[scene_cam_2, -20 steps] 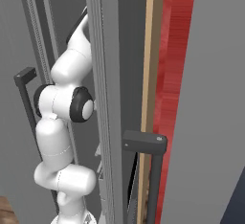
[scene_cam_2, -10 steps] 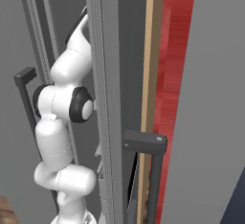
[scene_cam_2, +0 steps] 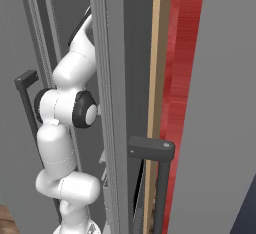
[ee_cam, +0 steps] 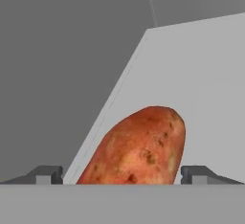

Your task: Take the sweet potato, lemon, and tangerine from the freezer and place them in the bowl on the counter.

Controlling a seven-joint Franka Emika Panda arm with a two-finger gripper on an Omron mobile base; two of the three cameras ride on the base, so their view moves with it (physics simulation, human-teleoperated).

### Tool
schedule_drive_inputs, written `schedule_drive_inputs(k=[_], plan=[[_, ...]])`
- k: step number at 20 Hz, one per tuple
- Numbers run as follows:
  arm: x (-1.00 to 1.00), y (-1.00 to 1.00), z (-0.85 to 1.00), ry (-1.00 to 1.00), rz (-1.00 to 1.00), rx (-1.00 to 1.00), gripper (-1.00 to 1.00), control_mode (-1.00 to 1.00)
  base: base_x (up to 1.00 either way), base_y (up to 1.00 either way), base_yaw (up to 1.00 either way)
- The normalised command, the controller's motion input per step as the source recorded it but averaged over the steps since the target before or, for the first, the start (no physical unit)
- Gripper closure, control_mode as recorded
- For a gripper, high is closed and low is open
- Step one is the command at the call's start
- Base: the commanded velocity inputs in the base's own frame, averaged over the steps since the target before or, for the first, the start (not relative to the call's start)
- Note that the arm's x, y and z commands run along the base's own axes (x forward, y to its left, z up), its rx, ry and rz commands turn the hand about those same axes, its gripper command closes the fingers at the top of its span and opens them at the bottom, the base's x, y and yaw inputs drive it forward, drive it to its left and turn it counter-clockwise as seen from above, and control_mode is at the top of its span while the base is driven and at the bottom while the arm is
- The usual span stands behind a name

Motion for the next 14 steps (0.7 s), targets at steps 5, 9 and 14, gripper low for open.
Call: schedule_drive_inputs(k=[5,9,14], plan=[[0.00,0.00,0.00,0.00,0.00,0.00,-1.00,-1.00,0.00,0.00,0.00],[0.00,0.00,0.00,0.00,0.00,0.00,-1.00,-1.00,0.00,0.00,0.00],[0.00,0.00,0.00,0.00,0.00,0.00,1.00,-1.00,0.00,0.00,0.00]])
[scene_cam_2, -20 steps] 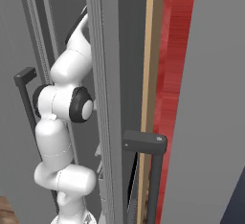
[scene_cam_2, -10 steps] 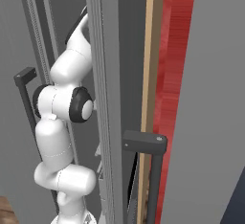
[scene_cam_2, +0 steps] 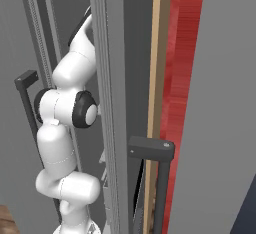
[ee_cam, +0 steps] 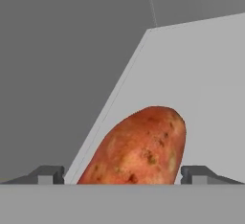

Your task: Take the sweet potato, lemon, and tangerine from the freezer and place them in the bowl on the counter.

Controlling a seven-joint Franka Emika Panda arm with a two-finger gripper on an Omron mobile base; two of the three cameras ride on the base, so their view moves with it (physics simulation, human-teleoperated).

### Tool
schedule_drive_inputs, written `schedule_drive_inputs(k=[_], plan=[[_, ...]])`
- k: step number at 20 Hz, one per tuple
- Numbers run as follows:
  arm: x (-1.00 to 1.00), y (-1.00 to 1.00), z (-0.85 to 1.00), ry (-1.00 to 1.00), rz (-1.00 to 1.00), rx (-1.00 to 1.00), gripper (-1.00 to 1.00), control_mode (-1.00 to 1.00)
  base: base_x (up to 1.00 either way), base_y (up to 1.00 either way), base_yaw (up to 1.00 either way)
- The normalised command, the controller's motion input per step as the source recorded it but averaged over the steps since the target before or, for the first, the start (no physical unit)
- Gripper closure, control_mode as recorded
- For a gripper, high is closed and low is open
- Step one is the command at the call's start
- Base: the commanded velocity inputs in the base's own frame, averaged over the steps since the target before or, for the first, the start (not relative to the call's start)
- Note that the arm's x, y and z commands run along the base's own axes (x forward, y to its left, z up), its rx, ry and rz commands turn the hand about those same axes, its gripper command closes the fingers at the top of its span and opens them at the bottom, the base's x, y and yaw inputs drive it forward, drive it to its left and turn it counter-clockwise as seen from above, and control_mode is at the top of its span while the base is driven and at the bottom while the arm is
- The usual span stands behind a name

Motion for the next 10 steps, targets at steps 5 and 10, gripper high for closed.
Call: schedule_drive_inputs(k=[5,10], plan=[[0.00,0.00,0.00,0.00,0.00,0.00,1.00,-1.00,0.00,0.00,0.00],[0.00,0.00,0.00,0.00,0.00,0.00,1.00,-1.00,0.00,0.00,0.00]])
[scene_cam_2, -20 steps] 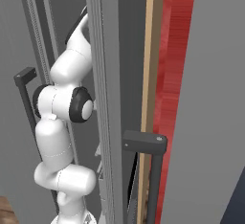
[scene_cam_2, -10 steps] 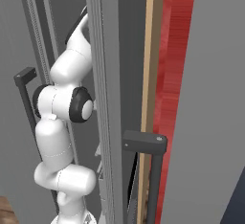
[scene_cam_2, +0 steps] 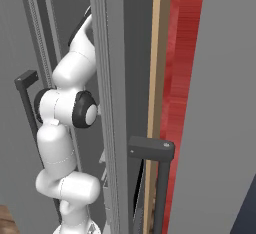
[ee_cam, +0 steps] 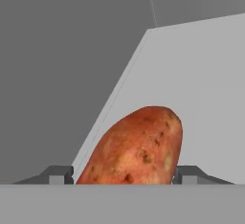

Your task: Take the sweet potato, lemon, and tangerine from the freezer and place them in the bowl on the counter.

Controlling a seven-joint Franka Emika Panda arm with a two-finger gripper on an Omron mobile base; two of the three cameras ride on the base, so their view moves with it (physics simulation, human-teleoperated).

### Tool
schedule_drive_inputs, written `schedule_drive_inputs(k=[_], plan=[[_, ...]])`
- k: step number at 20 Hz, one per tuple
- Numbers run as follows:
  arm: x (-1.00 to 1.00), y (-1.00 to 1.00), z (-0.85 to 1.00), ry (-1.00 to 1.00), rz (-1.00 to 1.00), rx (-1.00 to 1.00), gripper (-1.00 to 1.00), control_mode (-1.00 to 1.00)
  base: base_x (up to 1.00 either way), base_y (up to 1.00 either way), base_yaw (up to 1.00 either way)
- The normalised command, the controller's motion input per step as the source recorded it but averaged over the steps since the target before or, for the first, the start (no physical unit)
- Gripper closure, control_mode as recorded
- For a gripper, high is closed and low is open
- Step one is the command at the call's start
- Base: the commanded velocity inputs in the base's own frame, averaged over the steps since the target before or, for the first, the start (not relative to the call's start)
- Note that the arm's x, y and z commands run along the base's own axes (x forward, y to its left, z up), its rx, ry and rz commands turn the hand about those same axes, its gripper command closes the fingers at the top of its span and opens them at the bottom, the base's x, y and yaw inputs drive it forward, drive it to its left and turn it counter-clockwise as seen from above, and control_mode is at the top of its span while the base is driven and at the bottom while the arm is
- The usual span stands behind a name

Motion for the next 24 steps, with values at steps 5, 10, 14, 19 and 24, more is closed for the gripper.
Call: schedule_drive_inputs(k=[5,10,14,19,24], plan=[[-0.15,-0.27,0.00,-0.01,0.00,0.00,1.00,-1.00,0.00,0.00,0.00],[-0.50,-0.55,0.00,-0.05,0.00,0.00,1.00,-1.00,0.00,0.00,0.00],[-0.77,-0.40,0.00,-0.06,0.00,0.00,1.00,-1.00,0.00,0.00,0.00],[-1.00,-0.12,0.00,-0.11,0.01,0.00,1.00,-1.00,0.00,0.00,0.00],[-0.92,0.00,0.00,-0.05,0.00,0.00,1.00,-1.00,0.00,0.00,0.00]])
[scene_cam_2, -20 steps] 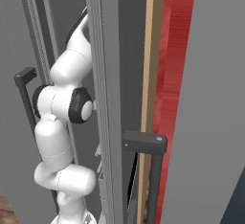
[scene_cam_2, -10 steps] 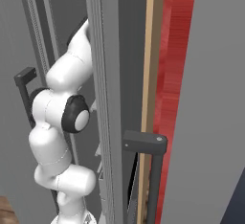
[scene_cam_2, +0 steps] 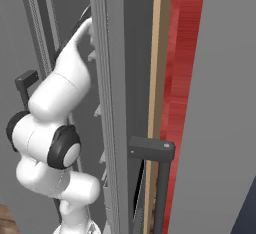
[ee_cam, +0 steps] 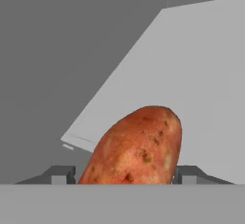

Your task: Take the sweet potato, lemon, and tangerine from the freezer and place them in the bowl on the counter.

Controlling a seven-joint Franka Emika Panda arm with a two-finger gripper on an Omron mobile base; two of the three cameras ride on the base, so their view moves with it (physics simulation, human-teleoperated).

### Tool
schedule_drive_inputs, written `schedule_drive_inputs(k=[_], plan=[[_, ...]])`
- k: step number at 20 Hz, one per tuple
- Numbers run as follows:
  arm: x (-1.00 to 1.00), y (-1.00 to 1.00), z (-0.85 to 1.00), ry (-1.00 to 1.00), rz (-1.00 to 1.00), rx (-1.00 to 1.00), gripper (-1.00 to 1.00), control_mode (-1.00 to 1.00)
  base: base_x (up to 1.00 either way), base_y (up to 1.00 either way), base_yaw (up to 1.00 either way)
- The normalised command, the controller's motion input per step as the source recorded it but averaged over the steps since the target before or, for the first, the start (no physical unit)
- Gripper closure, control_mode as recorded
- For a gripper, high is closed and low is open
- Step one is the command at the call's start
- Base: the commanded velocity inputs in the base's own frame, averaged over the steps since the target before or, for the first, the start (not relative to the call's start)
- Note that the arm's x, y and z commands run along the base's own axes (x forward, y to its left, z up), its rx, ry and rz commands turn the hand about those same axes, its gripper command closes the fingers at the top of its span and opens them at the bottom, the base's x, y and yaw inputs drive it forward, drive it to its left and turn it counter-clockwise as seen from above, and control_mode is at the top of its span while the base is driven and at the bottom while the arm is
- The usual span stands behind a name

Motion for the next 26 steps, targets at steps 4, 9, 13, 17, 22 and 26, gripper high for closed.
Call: schedule_drive_inputs(k=[4,9,13,17,22,26], plan=[[-0.91,0.00,0.00,-0.01,0.00,0.00,1.00,-1.00,0.00,0.00,0.00],[-1.00,0.00,0.00,-0.01,0.00,-0.01,1.00,-1.00,0.00,0.00,0.00],[-1.00,0.20,0.00,0.00,0.00,-0.07,1.00,-1.00,0.00,0.00,0.00],[-1.00,0.00,0.00,0.00,0.00,-0.04,1.00,-1.00,0.00,0.00,0.00],[-0.99,0.00,0.00,0.00,0.00,-0.02,1.00,-1.00,0.00,0.00,0.00],[-0.99,0.00,-0.02,0.00,-0.01,-0.14,1.00,-1.00,0.00,0.00,0.00]])
